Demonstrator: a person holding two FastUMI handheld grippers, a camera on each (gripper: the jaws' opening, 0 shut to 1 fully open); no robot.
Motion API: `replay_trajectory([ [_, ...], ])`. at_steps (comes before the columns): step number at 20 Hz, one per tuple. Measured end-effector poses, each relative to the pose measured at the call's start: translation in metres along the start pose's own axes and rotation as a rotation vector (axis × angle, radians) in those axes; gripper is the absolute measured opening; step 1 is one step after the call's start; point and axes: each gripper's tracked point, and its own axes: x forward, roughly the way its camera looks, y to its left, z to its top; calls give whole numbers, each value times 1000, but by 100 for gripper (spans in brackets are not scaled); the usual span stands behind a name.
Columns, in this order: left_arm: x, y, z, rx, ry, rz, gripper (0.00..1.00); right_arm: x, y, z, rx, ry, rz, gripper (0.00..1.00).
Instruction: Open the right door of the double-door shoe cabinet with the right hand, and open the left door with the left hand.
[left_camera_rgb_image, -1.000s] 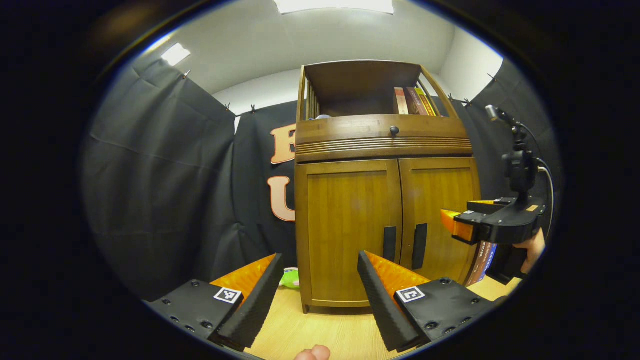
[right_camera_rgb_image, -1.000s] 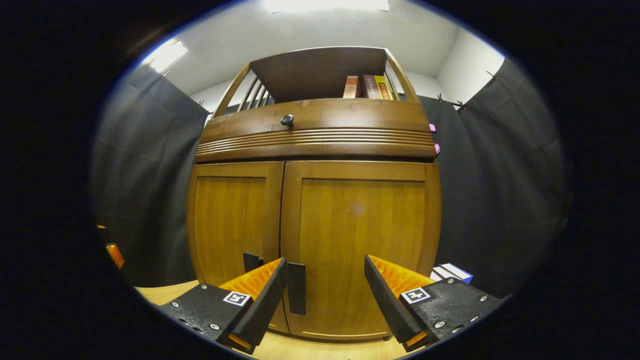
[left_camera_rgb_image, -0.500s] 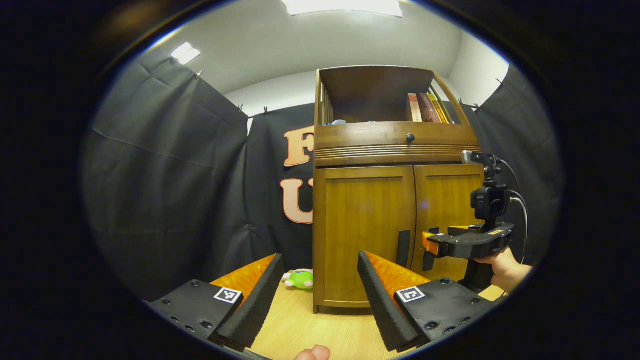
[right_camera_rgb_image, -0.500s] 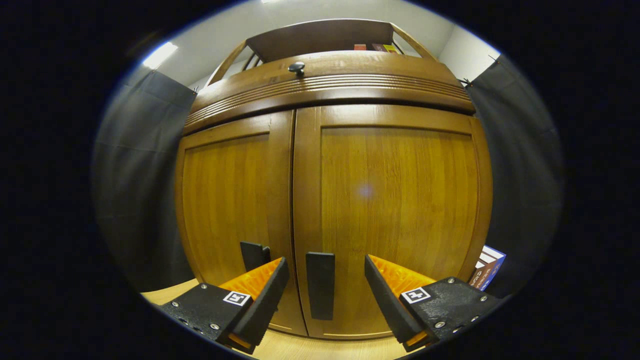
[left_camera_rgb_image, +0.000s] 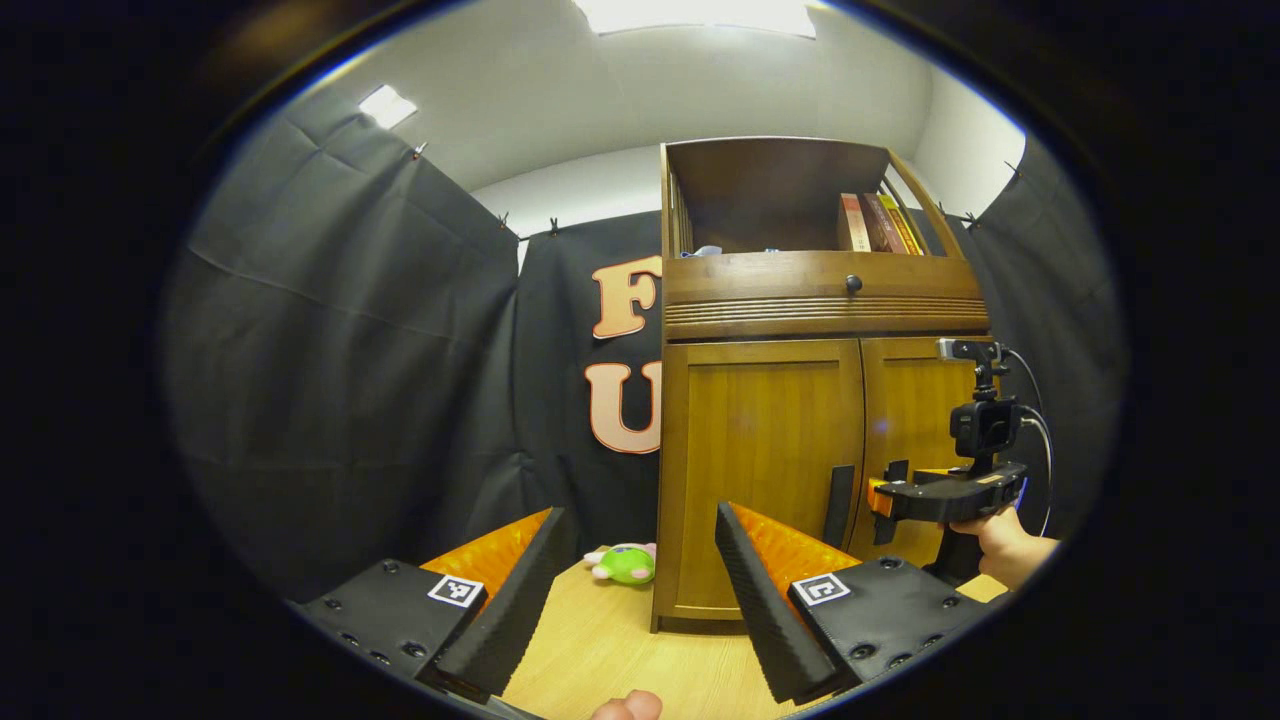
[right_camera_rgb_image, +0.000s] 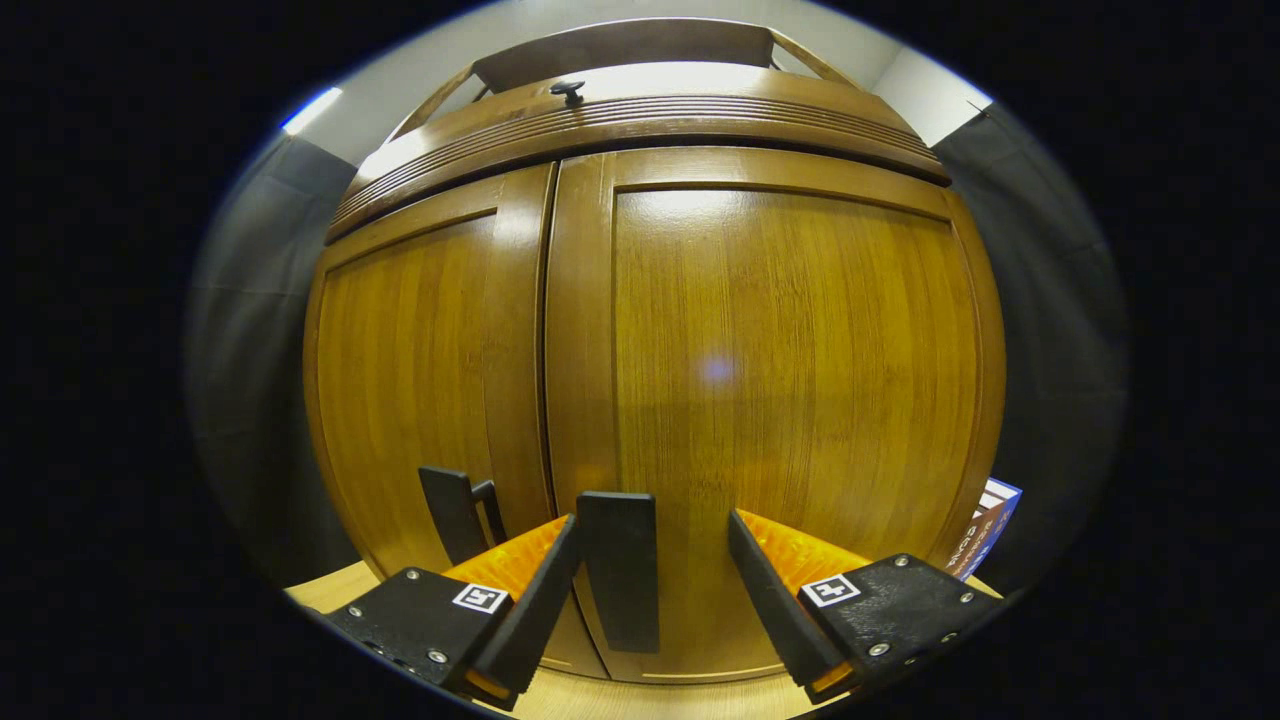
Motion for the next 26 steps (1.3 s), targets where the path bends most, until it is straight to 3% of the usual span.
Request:
replay_trajectory([
  [1,-1,0,0,0,-3,1,95,1,-1,0,-3,-4,-7,100],
  [3,0,0,0,-5,-6,-2,95,3,-3,0,-13,-13,-19,74],
  [5,0,1,0,-8,-9,-5,94,2,1,-2,0,-6,-10,90],
  [7,1,0,0,-5,-10,-12,95,3,7,-2,11,-11,4,58],
  [11,2,1,0,-1,-13,-13,95,1,16,-2,-6,-28,-4,27],
  [12,2,1,0,-1,-11,-14,95,0,17,-2,1,-40,-1,36],
  [13,2,1,0,-3,-10,-16,96,-1,17,-4,18,-53,10,25],
  [16,3,-3,-2,-14,0,-35,96,-1,17,-3,-7,-84,42,21],
  [17,2,-5,-3,-18,6,-43,95,-1,17,-4,-11,-77,38,30],
  [26,-4,-13,-6,-32,32,-64,94,-29,16,-8,4,-29,73,29],
])
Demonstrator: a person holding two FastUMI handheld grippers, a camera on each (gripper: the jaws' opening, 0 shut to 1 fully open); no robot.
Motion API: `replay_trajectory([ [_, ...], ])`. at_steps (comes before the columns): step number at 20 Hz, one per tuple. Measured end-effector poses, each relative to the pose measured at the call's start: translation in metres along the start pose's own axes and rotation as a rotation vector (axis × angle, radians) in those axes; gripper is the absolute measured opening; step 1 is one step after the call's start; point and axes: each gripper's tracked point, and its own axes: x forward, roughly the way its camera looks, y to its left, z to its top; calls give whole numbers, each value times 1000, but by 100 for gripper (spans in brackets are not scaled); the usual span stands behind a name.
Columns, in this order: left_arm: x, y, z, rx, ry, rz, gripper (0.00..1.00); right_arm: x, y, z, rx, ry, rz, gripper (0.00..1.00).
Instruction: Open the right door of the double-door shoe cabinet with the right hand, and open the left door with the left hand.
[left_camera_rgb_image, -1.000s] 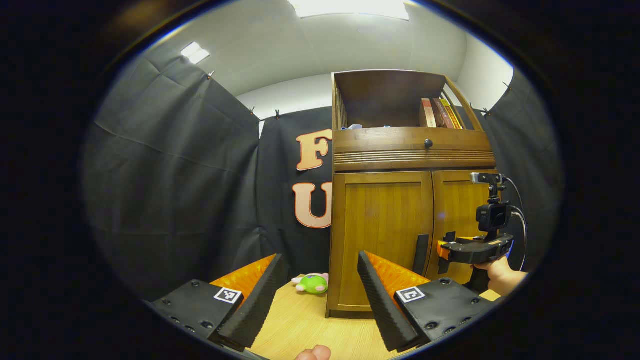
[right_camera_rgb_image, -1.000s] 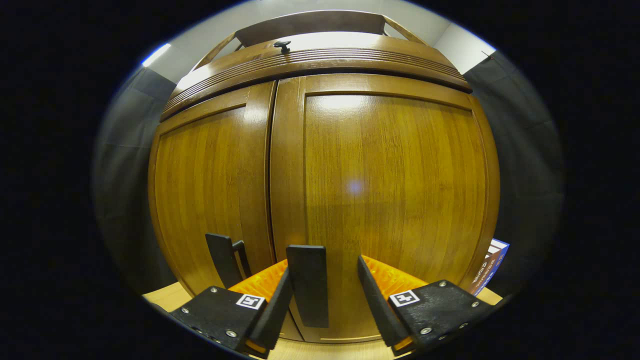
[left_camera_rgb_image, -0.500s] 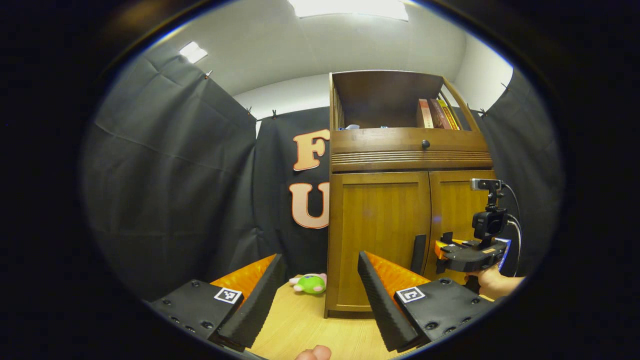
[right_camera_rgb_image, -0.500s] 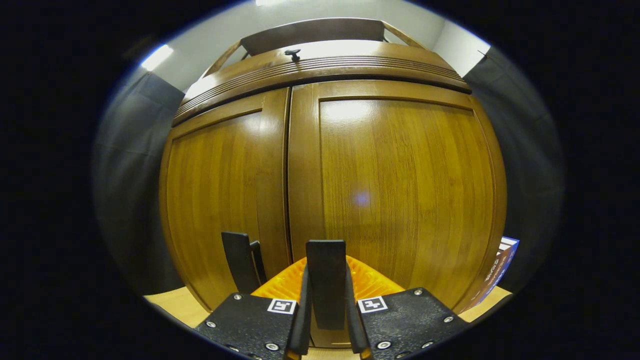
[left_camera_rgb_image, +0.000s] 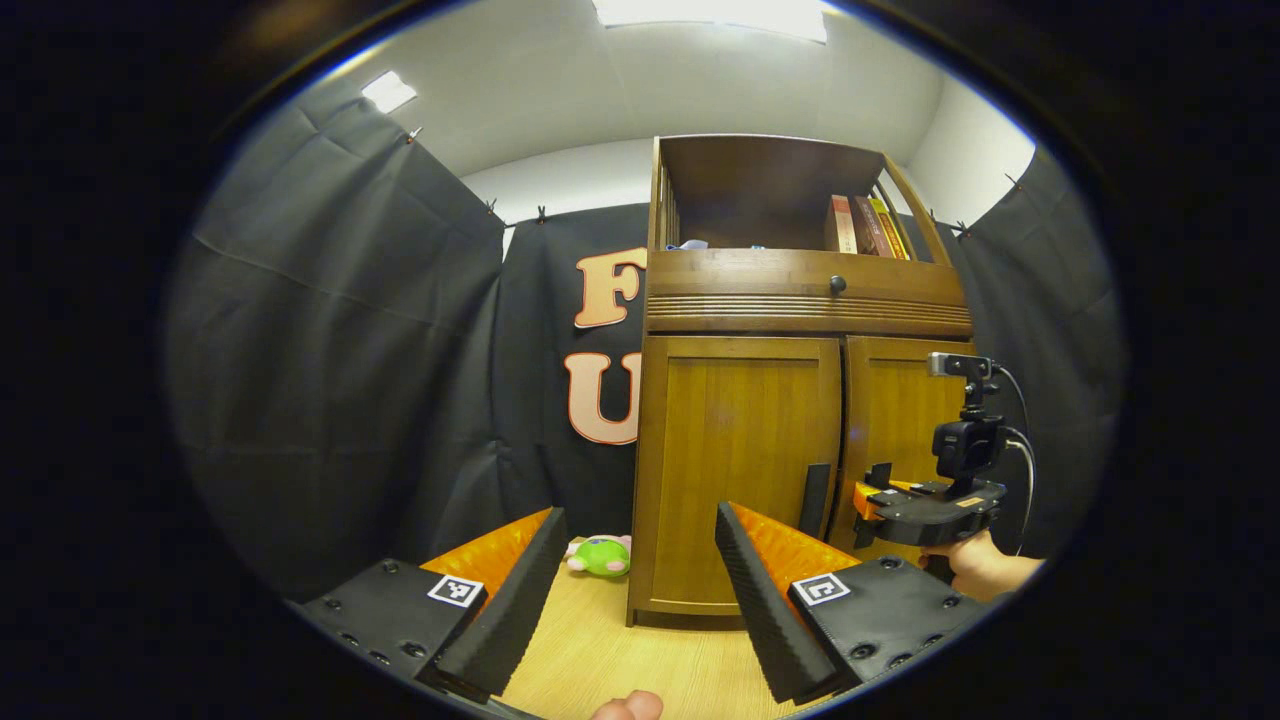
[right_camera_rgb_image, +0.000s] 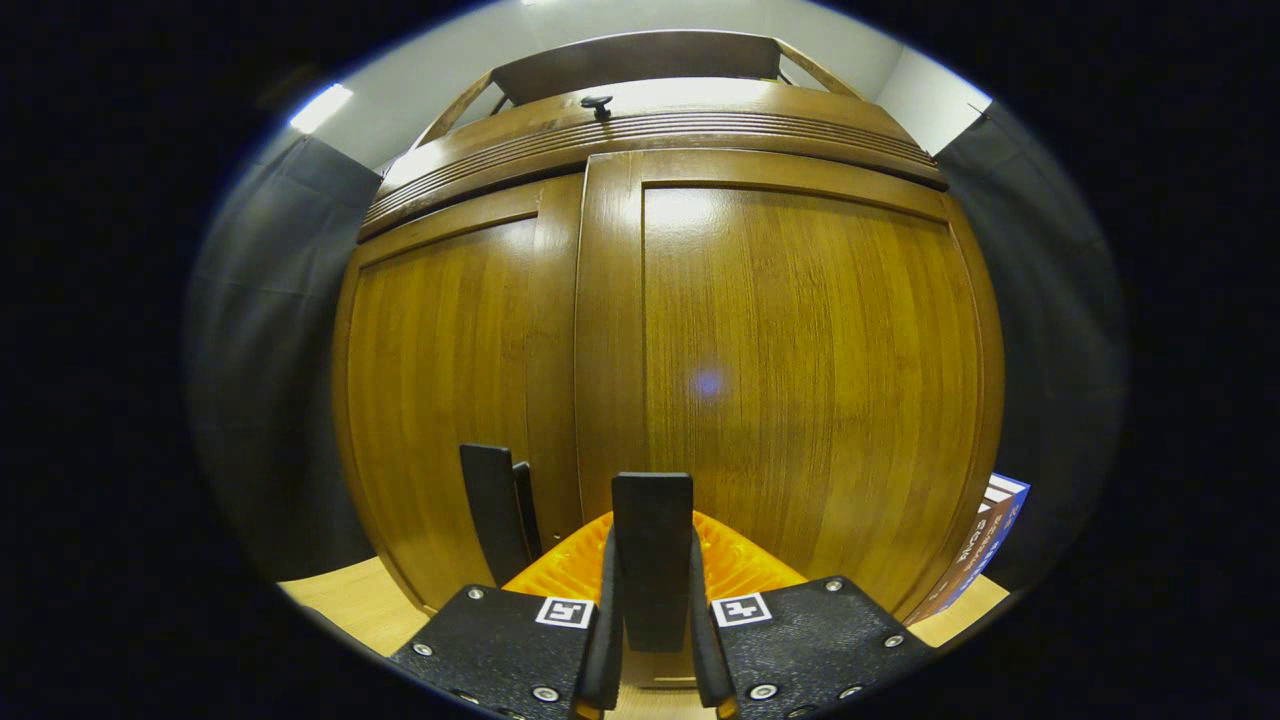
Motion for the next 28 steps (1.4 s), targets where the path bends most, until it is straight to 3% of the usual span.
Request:
replay_trajectory([
  [2,-1,-1,2,6,-6,-2,99,-19,0,0,9,5,27,29],
  [7,-6,-19,4,22,-11,-26,94,-54,-8,1,34,22,69,29],
  [21,-10,-91,-3,-48,16,-139,98,-140,-54,-3,-5,50,43,29],
  [22,-10,-95,-3,-49,14,-143,95,-145,-57,-4,0,53,38,19],
  [23,-10,-99,-3,-50,14,-146,95,-150,-62,-5,3,55,38,29],
  [24,-9,-103,-4,-51,14,-150,95,-155,-67,-6,1,59,37,29],
  [25,-9,-107,-5,-53,17,-152,95,-161,-72,-5,3,59,30,19],
  [26,-8,-110,-8,-55,20,-153,95,-166,-77,-5,2,63,25,18],
  [27,-7,-113,-8,-58,22,-154,95,-172,-83,-6,0,65,20,27],
  [28,-8,-116,-10,-61,25,-156,95,-177,-89,-7,1,69,14,27],
])
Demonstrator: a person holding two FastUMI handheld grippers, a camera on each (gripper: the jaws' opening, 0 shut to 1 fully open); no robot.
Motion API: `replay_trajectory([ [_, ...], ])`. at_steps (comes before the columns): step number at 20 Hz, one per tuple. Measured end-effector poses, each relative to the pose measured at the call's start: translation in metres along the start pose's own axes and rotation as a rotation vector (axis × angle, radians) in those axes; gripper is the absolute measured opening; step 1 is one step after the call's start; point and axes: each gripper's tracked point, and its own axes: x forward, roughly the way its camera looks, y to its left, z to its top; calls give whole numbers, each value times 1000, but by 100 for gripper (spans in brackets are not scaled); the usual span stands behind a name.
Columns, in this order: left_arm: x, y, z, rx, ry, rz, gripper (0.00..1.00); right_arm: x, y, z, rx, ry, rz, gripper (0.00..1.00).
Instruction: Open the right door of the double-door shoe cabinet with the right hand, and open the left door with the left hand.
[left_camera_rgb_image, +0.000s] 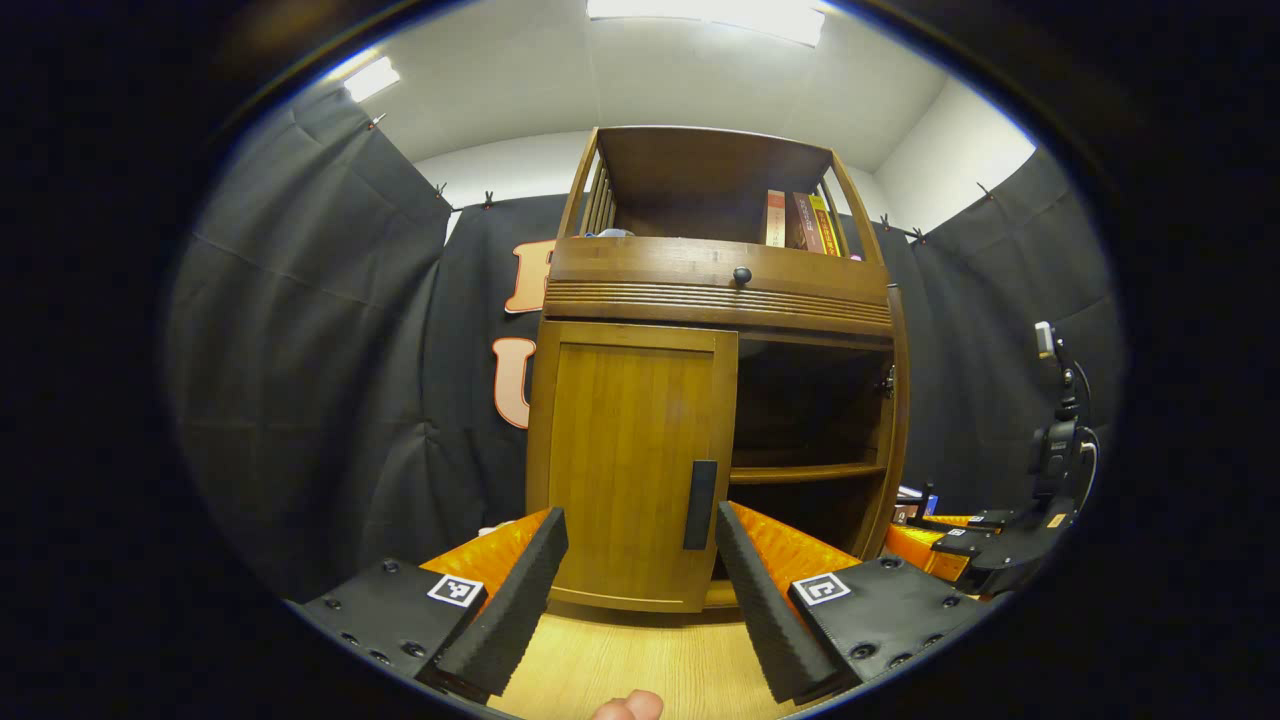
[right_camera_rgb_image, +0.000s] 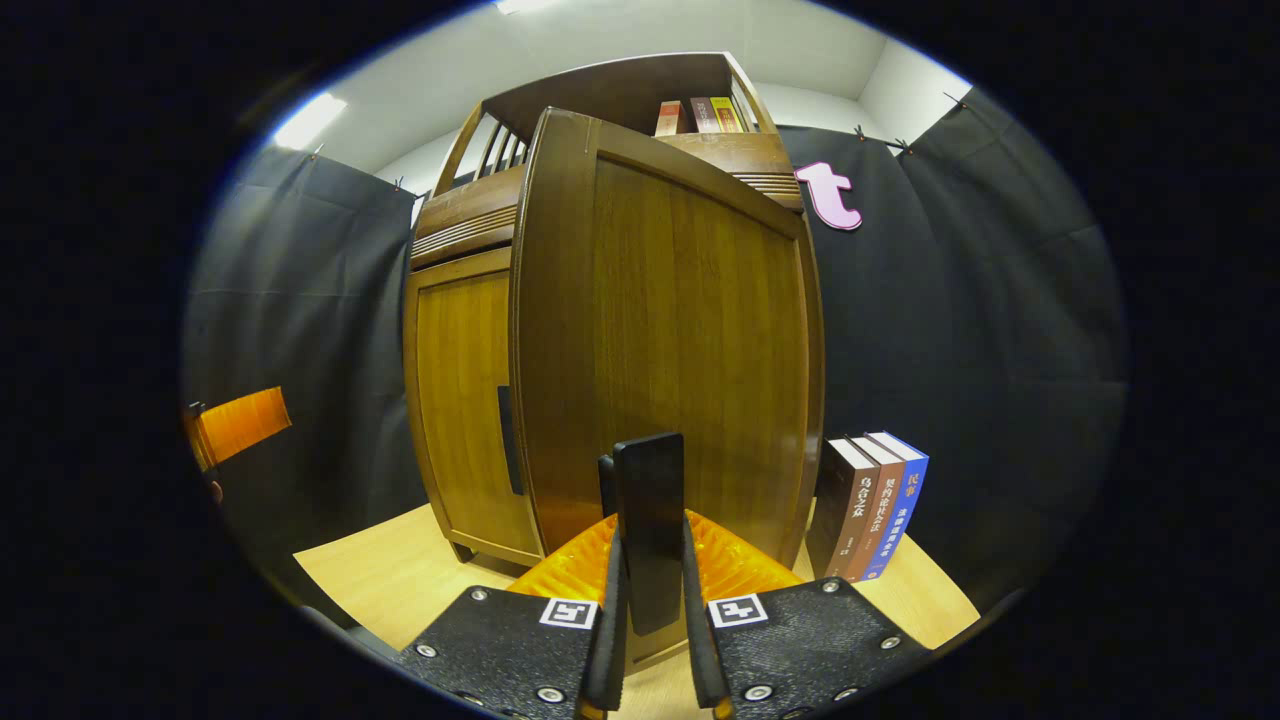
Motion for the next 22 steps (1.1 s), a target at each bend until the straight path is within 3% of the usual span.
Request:
replay_trajectory([
  [1,1,-3,-1,-3,2,-3,96,-3,-4,-2,1,3,-8,27],
  [2,1,-6,-2,-4,3,-7,96,-6,-9,-3,5,4,-16,36],
  [3,1,-8,-3,-4,4,-8,94,-9,-13,-2,11,2,-26,25],
  [9,5,-16,-9,-17,15,-15,94,-24,-32,-3,6,11,-54,23],
  [10,5,-16,-10,-16,16,-16,94,-26,-36,-4,-1,14,-62,13],
  [12,6,-16,-9,-12,13,-16,96,-30,-48,-5,-7,18,-88,31],
  [14,7,-17,-10,-16,17,-19,94,-33,-57,-5,7,12,-115,29],
  [15,7,-17,-10,-17,18,-22,94,-34,-59,-6,11,12,-120,28],
  [16,8,-17,-11,-16,20,-24,94,-34,-60,-5,11,14,-124,17],
  [21,8,-20,-14,-15,28,-34,94,-41,-78,-6,-2,22,-149,15],
  [22,7,-20,-16,-18,32,-35,94,-42,-83,-6,-3,20,-153,4],
])
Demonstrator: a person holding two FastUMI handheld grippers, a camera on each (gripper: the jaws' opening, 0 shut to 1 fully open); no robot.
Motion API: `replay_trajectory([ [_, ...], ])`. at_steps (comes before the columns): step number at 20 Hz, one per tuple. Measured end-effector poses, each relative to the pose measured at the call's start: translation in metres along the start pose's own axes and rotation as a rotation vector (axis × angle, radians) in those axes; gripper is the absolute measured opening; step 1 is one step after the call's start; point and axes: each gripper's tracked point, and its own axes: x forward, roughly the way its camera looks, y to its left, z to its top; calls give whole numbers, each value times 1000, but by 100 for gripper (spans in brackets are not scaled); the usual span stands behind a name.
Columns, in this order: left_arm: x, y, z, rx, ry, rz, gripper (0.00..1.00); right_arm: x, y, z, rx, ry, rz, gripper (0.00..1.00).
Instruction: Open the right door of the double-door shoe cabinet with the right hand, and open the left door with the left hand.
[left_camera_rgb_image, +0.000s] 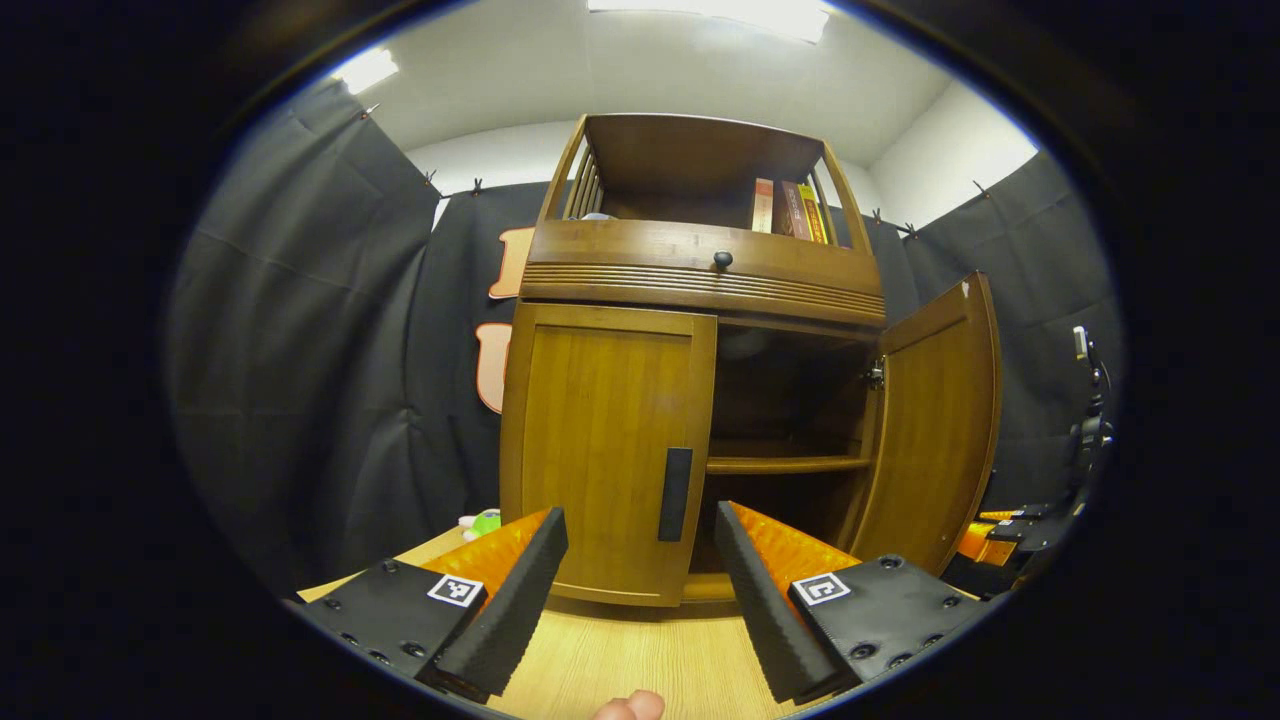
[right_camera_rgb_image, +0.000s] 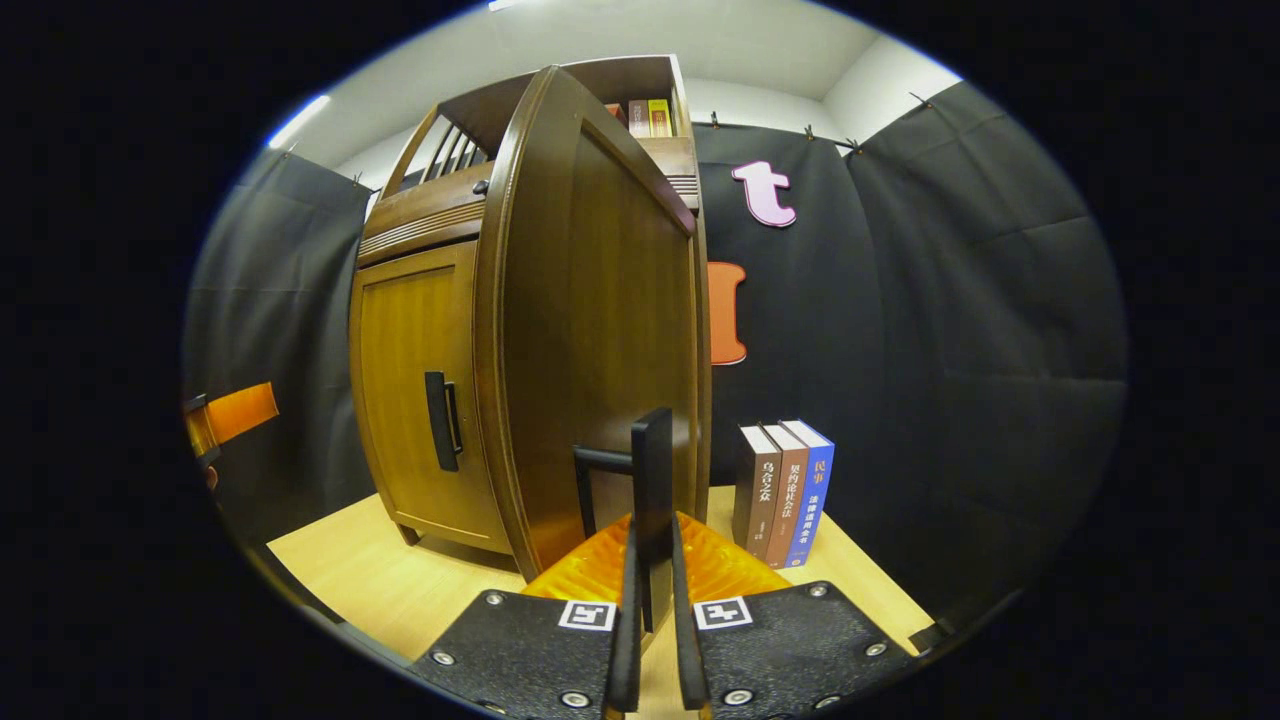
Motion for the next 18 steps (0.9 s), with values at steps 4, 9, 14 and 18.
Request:
replay_trajectory([
  [4,0,-2,-1,-1,2,0,96,-1,-27,-6,-4,12,-49,12],
  [9,0,-5,-1,5,4,-7,94,-2,-42,-3,49,-15,-3,8],
  [14,-3,-7,0,16,4,-15,94,0,-65,-4,1,3,91,7],
  [18,-6,-8,0,18,2,-16,94,5,-76,-5,-3,23,143,7],
])
